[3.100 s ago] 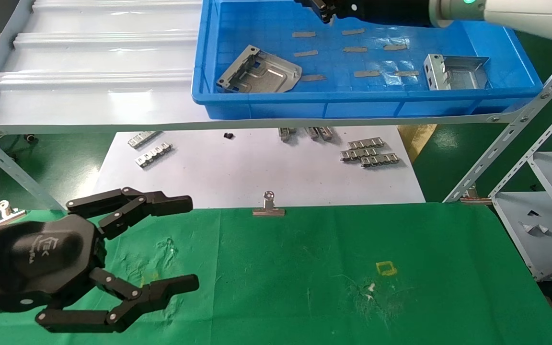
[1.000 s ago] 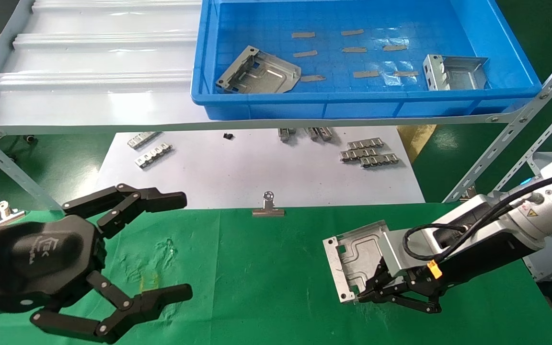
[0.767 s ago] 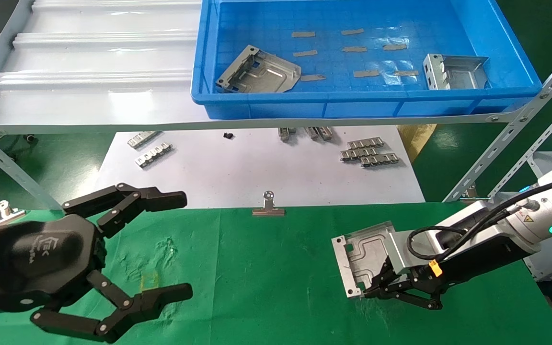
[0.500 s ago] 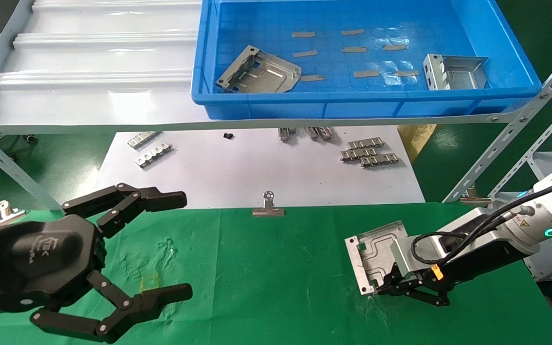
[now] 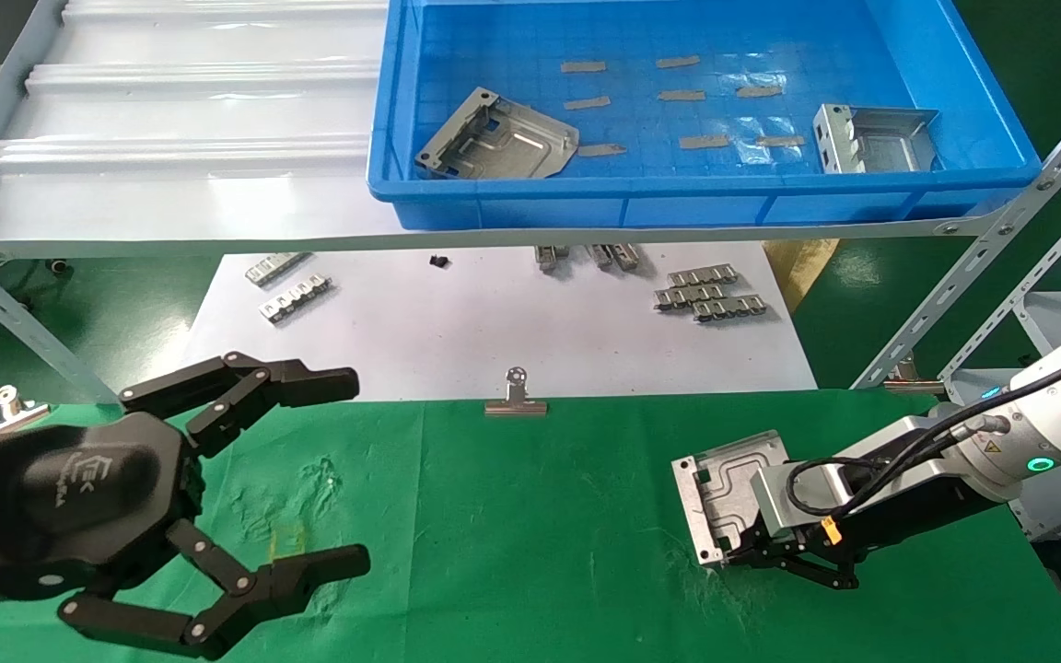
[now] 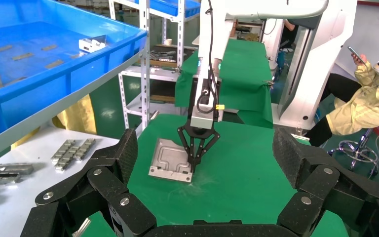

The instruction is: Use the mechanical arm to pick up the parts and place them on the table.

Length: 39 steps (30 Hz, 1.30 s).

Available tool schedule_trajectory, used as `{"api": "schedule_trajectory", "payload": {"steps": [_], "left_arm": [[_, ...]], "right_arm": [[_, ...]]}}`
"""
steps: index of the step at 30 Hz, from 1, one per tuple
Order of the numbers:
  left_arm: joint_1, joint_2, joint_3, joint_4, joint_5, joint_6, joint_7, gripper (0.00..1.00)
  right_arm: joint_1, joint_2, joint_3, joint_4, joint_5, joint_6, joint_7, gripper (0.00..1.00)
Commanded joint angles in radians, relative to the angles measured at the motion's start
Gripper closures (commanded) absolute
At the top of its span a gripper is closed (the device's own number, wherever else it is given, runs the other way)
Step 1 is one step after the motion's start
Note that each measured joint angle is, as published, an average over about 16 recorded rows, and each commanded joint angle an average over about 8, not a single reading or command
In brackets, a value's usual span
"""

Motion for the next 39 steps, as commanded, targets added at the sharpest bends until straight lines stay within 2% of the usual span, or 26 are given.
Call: {"api": "schedule_trajectory", "payload": {"steps": [1,5,7,17,25,32,39], "left_arm": [[0.0,0.0,0.0,0.0,0.0,0.0,0.0,0.0],[0.0,0.0,0.0,0.0,0.0,0.0,0.0,0.0],[0.0,0.0,0.0,0.0,0.0,0.0,0.0,0.0],[0.0,0.0,0.0,0.0,0.0,0.0,0.0,0.0],[0.0,0.0,0.0,0.0,0.0,0.0,0.0,0.0],[0.0,0.0,0.0,0.0,0.0,0.0,0.0,0.0],[0.0,0.0,0.0,0.0,0.0,0.0,0.0,0.0]], "right_arm": [[-0.005,-0.005,0.001,-0.016,0.003,0.001,-0.007,0.6],[-0.015,-0.022,-0.003,-0.047,-0.004,0.014,-0.021,0.13],[-0.02,-0.032,-0.005,-0.062,-0.008,0.02,-0.028,0.01],[-0.004,-0.062,-0.011,-0.118,-0.022,0.018,-0.072,0.0],[0.048,-0.047,0.013,-0.133,0.015,-0.049,-0.073,0.0],[0.059,-0.004,0.084,-0.113,0.155,-0.129,0.0,0.0],[0.01,0.061,0.161,-0.04,0.357,-0.145,0.121,0.0]]}}
